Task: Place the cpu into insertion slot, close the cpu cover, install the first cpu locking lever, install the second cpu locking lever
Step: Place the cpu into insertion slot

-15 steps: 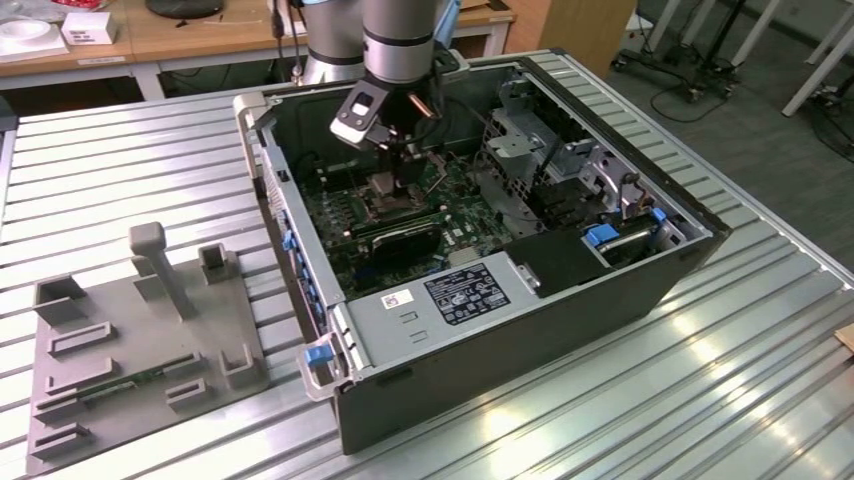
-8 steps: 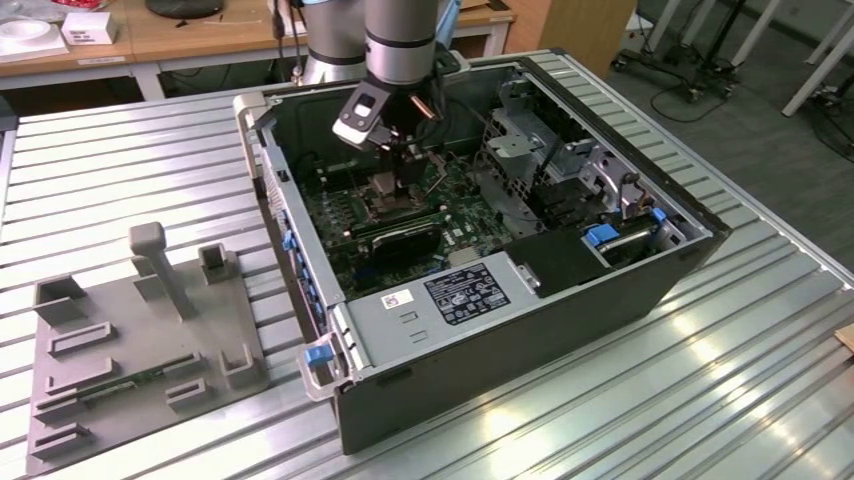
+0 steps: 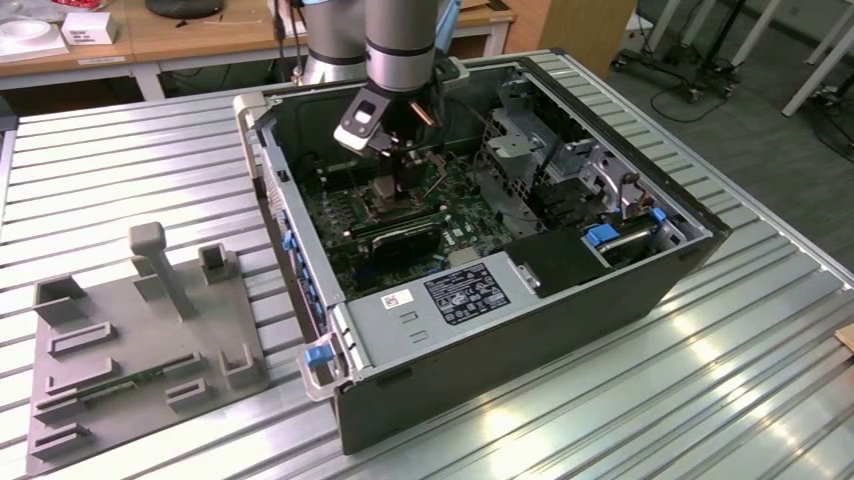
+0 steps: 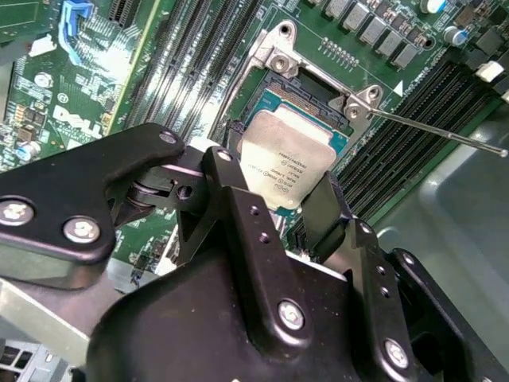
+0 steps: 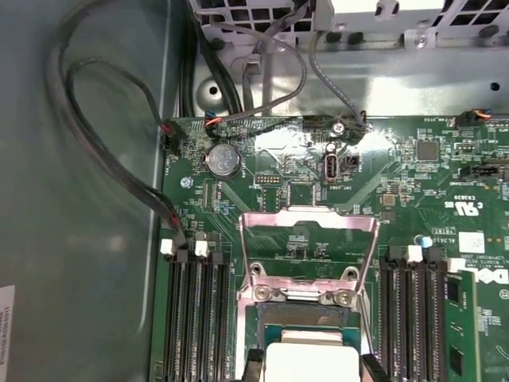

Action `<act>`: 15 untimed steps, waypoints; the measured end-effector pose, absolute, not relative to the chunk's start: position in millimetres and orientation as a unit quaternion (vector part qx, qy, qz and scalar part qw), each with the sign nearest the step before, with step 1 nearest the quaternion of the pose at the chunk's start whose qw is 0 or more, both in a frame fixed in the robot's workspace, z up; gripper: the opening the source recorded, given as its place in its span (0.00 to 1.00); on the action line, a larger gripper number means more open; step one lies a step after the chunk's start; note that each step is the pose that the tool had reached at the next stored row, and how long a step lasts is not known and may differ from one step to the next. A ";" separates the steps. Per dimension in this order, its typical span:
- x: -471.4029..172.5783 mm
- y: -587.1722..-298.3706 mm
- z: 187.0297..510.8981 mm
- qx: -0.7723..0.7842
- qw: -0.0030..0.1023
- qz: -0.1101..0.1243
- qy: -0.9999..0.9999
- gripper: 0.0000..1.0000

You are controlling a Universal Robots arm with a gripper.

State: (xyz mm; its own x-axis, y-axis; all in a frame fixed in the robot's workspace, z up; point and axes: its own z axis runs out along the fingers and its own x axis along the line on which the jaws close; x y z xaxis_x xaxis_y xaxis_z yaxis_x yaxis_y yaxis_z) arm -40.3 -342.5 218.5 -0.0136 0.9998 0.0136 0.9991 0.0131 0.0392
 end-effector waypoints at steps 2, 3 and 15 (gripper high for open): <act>-40.1 -341.9 216.1 0.702 0.008 0.020 0.712 0.54; -40.0 -341.6 214.9 0.702 0.008 0.020 0.712 0.54; -40.0 -338.9 203.7 0.702 0.002 0.025 0.712 0.54</act>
